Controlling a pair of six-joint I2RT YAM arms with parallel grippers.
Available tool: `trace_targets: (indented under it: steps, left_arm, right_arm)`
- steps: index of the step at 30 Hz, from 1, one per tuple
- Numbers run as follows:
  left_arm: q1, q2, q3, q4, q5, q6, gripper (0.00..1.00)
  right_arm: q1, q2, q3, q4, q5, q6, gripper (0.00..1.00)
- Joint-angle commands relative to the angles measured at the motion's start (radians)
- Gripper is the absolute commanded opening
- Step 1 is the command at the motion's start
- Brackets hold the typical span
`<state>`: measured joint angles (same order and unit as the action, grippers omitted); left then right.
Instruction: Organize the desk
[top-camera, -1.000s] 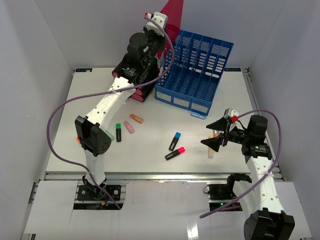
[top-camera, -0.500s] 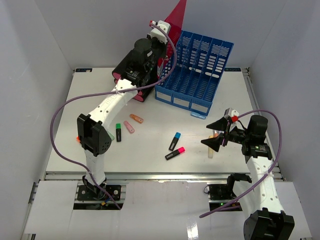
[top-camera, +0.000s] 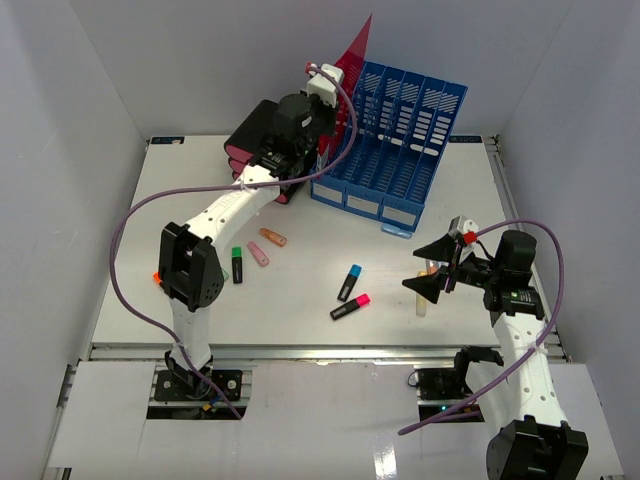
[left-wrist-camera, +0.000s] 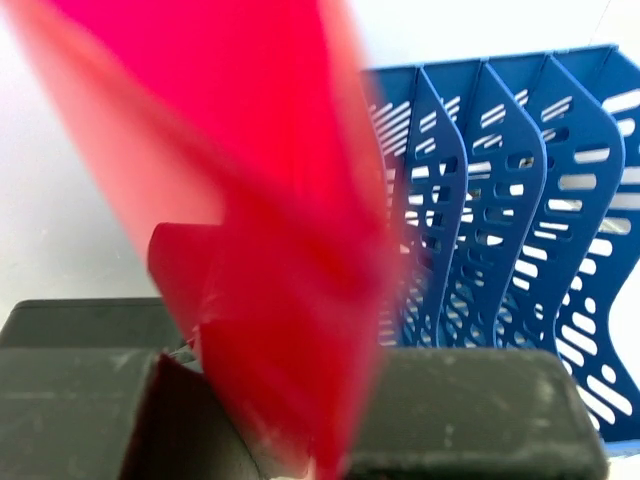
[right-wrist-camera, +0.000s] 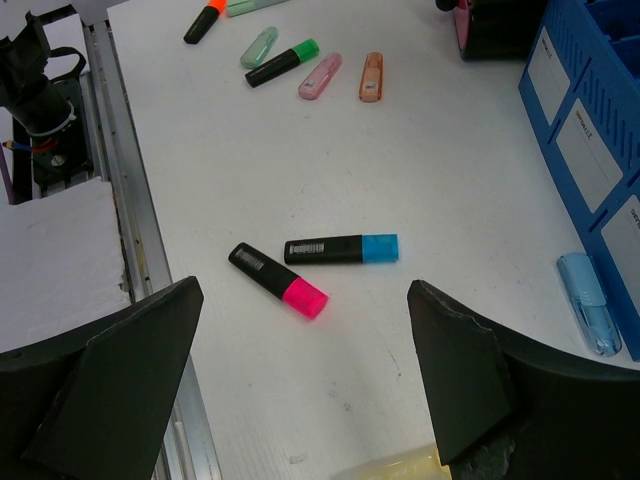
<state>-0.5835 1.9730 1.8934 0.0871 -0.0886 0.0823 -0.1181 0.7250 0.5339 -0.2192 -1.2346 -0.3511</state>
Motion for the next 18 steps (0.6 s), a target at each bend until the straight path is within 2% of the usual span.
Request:
trace_targets:
  steps: [1,6,18]
  left_arm:
    - [0.008,0.025,0.076,0.065,0.029,-0.013,0.0]
    - [0.025,0.072,0.16,0.05,0.038,-0.009,0.0]
    - [0.062,0.127,0.167,0.085,0.071,-0.039,0.0]
  right_arm:
    - [-0.007,-0.012,-0.006,0.01,-0.023,-0.005,0.9]
    - [-0.008,-0.012,-0.006,0.009,-0.026,-0.005,0.9]
    - [-0.009,-0.007,-0.008,0.009,-0.028,-0.005,0.9]
